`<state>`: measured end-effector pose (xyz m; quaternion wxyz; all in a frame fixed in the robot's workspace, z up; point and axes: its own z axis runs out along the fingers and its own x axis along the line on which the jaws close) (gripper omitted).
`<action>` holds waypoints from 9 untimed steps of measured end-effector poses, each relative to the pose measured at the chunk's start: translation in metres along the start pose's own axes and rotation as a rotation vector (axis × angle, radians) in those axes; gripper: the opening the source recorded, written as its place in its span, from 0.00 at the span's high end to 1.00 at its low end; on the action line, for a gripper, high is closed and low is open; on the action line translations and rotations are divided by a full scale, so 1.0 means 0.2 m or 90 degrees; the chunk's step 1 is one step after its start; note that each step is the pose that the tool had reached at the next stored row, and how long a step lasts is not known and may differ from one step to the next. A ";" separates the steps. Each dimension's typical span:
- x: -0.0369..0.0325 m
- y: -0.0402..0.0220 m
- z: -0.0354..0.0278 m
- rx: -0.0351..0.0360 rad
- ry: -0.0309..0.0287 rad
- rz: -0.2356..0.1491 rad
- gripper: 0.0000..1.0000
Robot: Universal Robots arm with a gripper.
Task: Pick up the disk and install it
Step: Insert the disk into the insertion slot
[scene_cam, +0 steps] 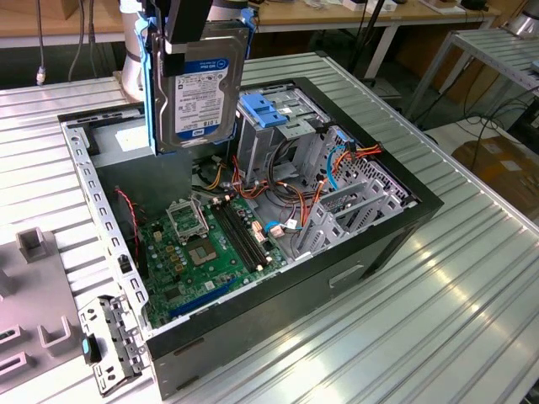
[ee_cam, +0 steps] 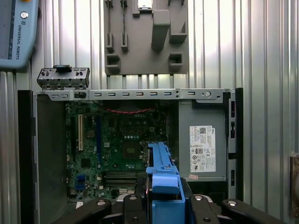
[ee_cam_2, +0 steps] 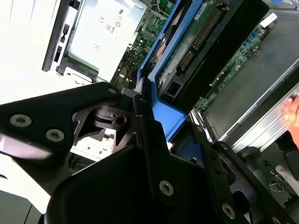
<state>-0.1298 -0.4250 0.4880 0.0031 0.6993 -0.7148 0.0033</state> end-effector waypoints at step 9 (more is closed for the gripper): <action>0.006 0.000 0.000 0.0000 0.0001 0.000 0.63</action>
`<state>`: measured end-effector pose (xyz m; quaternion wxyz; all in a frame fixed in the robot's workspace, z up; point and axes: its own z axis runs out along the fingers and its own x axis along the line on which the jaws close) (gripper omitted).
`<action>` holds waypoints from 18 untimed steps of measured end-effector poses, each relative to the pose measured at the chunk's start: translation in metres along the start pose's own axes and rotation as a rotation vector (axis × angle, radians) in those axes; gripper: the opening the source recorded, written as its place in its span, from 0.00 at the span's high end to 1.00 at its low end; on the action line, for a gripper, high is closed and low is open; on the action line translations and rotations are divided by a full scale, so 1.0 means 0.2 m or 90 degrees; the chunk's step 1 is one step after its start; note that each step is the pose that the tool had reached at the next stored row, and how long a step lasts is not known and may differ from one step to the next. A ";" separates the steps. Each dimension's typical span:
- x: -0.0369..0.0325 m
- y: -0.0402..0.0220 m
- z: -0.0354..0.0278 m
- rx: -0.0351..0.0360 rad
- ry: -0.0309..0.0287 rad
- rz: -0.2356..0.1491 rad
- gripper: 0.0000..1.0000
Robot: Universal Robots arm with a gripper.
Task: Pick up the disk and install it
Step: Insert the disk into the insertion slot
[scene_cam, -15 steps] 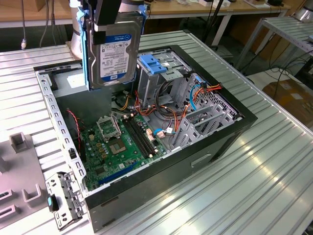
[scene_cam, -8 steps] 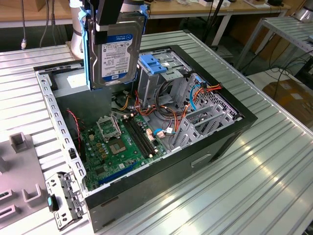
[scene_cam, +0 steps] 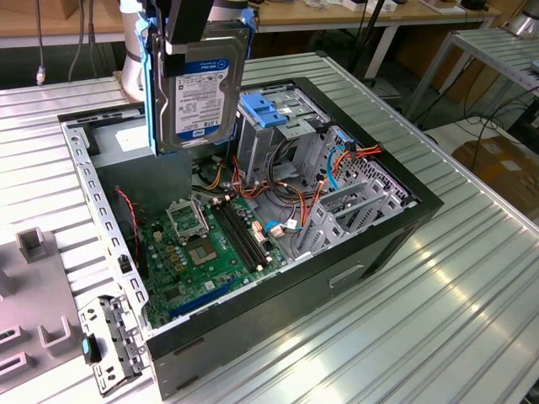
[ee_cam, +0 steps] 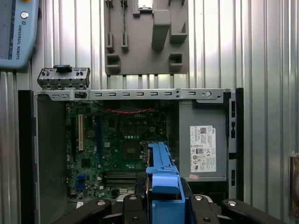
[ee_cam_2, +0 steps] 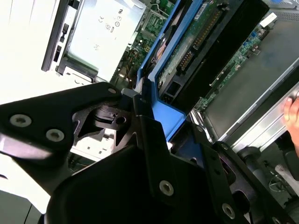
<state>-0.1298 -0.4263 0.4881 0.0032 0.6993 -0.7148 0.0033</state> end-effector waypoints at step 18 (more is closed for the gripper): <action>0.074 -0.014 0.002 0.0000 0.0001 0.000 0.63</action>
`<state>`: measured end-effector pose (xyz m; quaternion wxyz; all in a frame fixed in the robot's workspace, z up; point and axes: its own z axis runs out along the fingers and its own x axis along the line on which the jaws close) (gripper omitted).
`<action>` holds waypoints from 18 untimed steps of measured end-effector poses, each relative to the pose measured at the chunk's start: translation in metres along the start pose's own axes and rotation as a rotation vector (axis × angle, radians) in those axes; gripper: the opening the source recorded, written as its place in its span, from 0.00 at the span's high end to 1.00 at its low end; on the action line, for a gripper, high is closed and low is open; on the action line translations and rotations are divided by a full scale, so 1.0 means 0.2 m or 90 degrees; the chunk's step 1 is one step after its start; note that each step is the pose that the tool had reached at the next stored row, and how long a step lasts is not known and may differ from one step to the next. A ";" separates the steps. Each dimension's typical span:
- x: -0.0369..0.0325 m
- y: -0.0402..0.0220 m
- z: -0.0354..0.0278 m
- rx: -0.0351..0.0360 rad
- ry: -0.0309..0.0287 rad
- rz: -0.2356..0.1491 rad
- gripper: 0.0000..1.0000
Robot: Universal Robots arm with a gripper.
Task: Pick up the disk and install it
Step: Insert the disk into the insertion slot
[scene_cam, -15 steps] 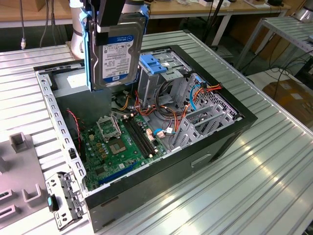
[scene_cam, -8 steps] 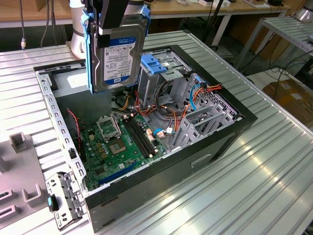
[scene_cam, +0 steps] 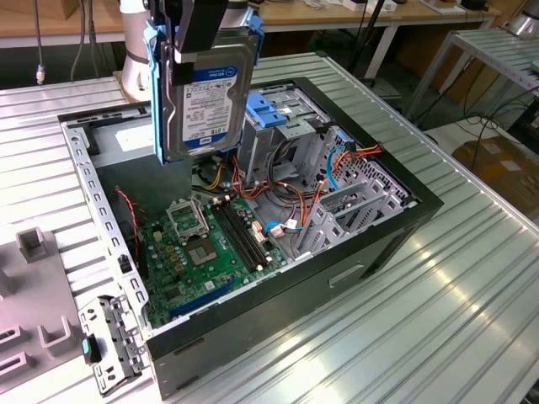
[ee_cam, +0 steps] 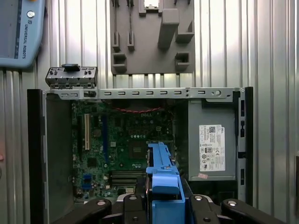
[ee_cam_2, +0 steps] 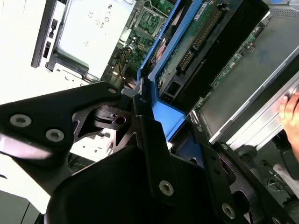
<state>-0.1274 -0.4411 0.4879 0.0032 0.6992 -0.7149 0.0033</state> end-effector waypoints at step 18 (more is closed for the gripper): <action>0.003 -0.088 0.003 0.0000 0.0001 0.000 0.63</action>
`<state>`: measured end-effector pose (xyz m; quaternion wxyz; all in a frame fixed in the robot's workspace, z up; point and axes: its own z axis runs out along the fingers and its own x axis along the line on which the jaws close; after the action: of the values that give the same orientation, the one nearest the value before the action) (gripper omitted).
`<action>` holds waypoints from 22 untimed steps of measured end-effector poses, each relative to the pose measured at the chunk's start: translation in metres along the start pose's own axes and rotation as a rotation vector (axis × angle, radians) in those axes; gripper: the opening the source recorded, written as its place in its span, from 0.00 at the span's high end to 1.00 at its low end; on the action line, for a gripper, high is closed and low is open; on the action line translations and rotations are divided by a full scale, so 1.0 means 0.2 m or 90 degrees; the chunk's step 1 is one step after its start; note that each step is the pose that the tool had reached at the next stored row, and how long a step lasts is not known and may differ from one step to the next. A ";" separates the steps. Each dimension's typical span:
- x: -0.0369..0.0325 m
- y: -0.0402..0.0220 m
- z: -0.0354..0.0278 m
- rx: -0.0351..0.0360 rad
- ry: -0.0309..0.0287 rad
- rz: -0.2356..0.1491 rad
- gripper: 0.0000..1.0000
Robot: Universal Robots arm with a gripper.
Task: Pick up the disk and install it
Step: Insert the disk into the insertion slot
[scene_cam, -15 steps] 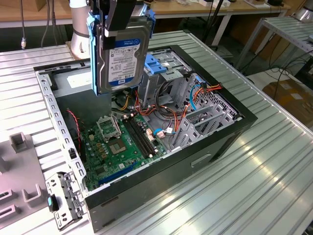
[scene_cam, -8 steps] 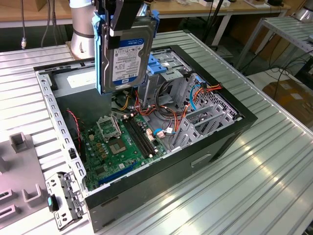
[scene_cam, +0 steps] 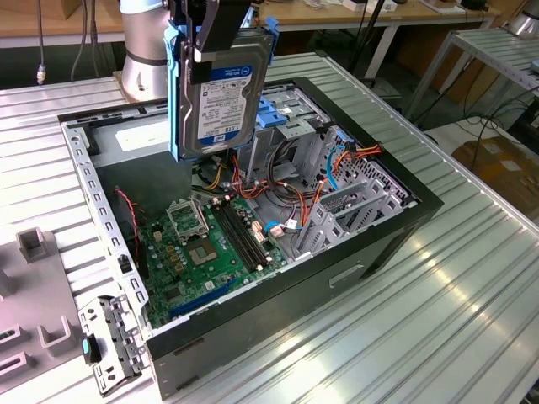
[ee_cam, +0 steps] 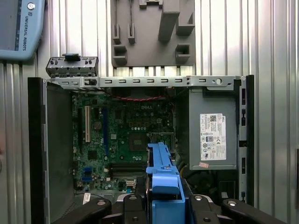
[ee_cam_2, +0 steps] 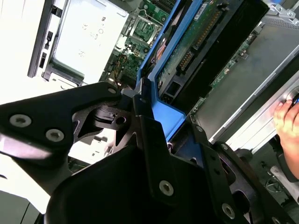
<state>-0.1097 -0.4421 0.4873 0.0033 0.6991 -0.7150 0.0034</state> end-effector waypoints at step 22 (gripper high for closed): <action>0.147 -0.005 0.010 0.0000 0.0004 0.000 0.63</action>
<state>-0.1093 -0.4716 0.4857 0.0035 0.6992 -0.7150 0.0036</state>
